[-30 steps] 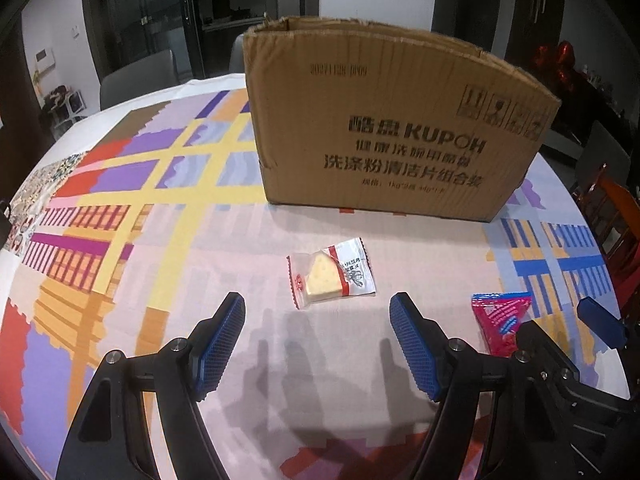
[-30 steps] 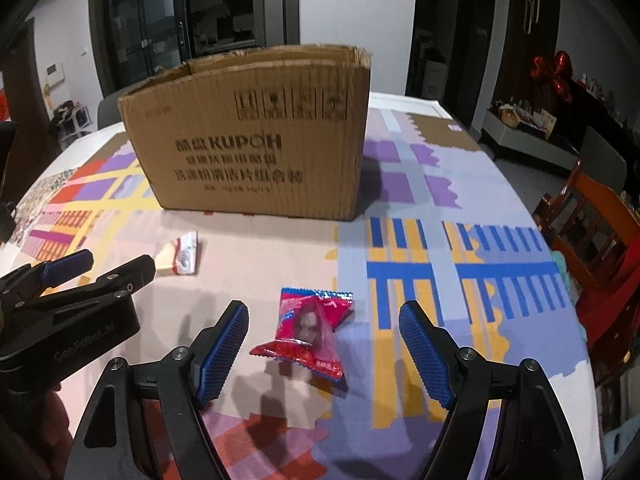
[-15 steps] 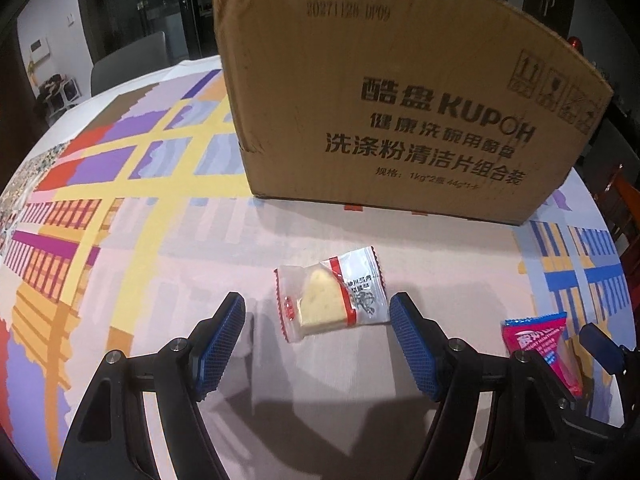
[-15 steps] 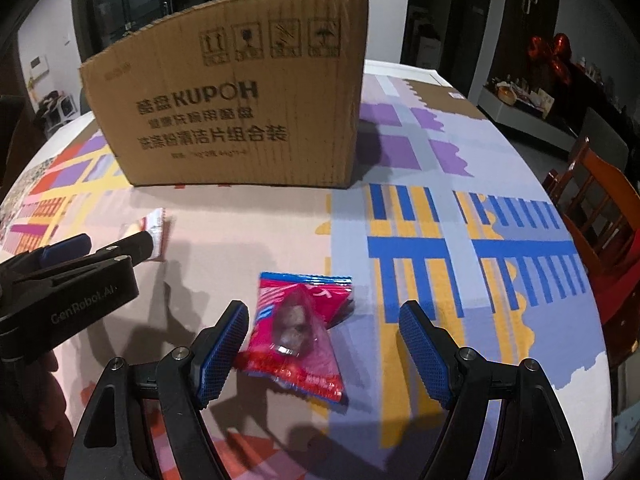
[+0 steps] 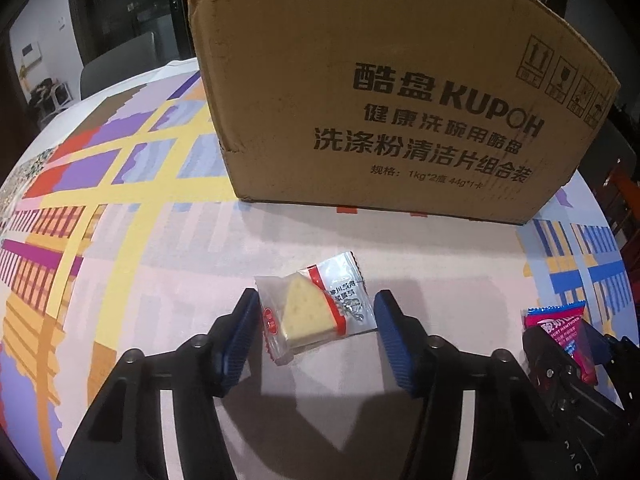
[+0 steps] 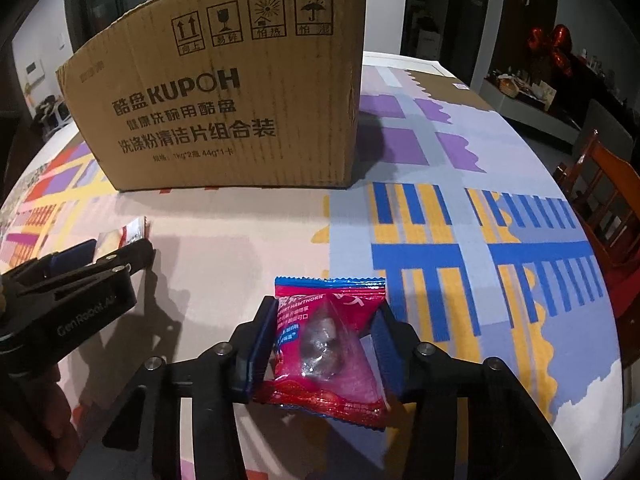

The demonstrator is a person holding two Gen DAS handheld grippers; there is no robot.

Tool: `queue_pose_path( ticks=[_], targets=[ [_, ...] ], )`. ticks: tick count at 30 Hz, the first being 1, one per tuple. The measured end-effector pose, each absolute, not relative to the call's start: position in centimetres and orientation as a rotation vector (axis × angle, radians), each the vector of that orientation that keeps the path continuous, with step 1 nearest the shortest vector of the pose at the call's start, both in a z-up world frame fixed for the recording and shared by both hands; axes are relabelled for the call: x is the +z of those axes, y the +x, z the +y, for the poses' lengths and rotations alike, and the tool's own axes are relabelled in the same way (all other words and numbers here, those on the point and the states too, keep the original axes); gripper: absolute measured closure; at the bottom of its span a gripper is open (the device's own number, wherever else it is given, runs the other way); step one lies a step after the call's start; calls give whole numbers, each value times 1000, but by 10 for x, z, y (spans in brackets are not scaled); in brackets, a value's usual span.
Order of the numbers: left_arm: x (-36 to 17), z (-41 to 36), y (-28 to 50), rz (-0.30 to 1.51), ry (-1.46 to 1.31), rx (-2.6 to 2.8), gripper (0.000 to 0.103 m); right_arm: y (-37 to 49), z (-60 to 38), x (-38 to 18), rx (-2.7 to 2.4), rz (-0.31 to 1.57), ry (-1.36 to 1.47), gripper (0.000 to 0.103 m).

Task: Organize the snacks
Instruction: 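Grasp the white cake packet with the left gripper while the right grasps the pink packet, then carry the cake packet with the left gripper while the right carries the pink packet to the box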

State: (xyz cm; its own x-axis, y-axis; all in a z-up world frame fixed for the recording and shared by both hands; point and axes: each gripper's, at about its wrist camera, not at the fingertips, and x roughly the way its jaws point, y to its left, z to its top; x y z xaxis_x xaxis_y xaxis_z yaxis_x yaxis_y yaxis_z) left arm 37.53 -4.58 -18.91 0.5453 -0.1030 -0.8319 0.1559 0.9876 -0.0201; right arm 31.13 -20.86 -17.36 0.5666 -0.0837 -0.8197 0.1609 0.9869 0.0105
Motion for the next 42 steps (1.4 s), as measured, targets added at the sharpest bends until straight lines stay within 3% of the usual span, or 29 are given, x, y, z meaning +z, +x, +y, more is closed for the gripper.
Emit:
queue_pose_path(
  ticks=[5,12,15,22,42],
  targets=[
    [-188,-44,371,974,45,-155,50,310,-208,-172,-140,957,94,59],
    [-181,-44,367,969,43,-162,67,309,-211,-167,-134,944,103,61],
    [-175,-43,363,952,36,-163,82,307,-210,-163,-131,935,102,61],
    [-166,-43,359,948,27,-180,92,304,-211,-156,-123,918,109,61],
    [-125,-35,337,873,7,-174,92,291,-207,-120,-103,843,105,62]
  ],
)
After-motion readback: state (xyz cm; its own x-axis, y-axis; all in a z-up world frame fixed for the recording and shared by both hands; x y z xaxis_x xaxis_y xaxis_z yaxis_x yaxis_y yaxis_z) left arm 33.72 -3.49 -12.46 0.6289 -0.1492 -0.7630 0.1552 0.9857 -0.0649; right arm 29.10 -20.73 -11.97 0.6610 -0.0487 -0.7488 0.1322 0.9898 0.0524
